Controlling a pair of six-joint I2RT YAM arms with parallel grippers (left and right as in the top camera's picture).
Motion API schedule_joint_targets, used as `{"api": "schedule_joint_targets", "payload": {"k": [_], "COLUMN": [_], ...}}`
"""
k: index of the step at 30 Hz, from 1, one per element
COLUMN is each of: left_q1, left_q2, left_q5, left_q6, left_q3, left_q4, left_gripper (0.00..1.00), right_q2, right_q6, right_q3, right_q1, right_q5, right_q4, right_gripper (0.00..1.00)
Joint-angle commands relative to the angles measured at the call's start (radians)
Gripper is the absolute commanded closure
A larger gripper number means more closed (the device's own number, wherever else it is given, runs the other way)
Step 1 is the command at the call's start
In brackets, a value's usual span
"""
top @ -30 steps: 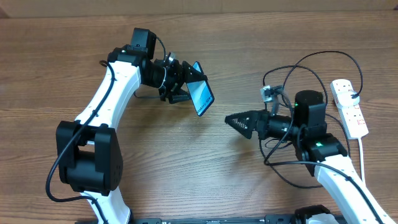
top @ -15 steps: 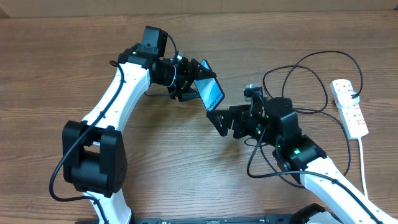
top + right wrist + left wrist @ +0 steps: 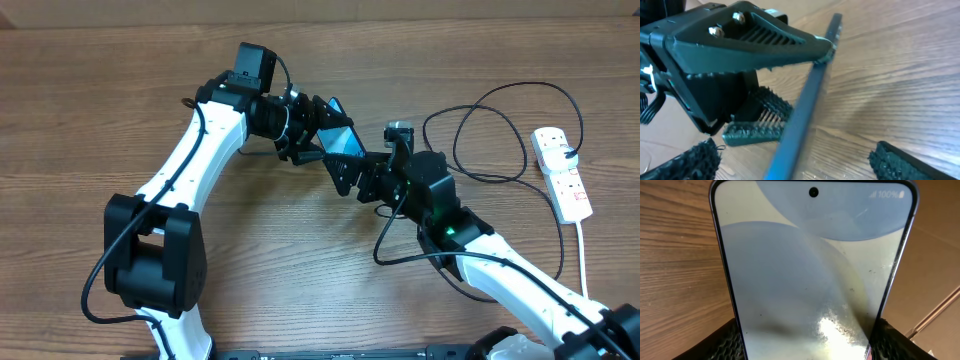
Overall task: Plug charger to phone and switch on socket
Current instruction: 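Grasp the phone's top edge with the right gripper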
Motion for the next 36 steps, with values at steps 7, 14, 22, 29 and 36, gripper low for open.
{"api": "schedule_joint_targets", "payload": {"k": [7, 14, 22, 29, 36], "left_q1": [-0.042, -0.045, -0.052, -0.064, -0.064], "left_q2": [-0.034, -0.034, -0.034, -0.034, -0.034], "left_q5": [0.032, 0.031, 0.032, 0.031, 0.031], "left_q6": [-0.026, -0.082, -0.112, -0.111, -0.111], "left_q3": [0.028, 0.028, 0.028, 0.028, 0.028], "left_q4": [0.015, 0.050, 0.074, 0.074, 0.074], "left_gripper": [0.60, 0.59, 0.59, 0.58, 0.58], "right_q2": [0.029, 0.029, 0.029, 0.029, 0.029], "right_q6": [0.008, 0.008, 0.057, 0.056, 0.056], "right_q3": [0.020, 0.020, 0.020, 0.020, 0.020], "right_q1": [0.006, 0.006, 0.006, 0.006, 0.006], "right_q5": [0.018, 0.053, 0.089, 0.093, 0.093], "right_q4": [0.063, 0.062, 0.069, 0.065, 0.039], "right_gripper": [0.20, 0.30, 0.38, 0.58, 0.72]}}
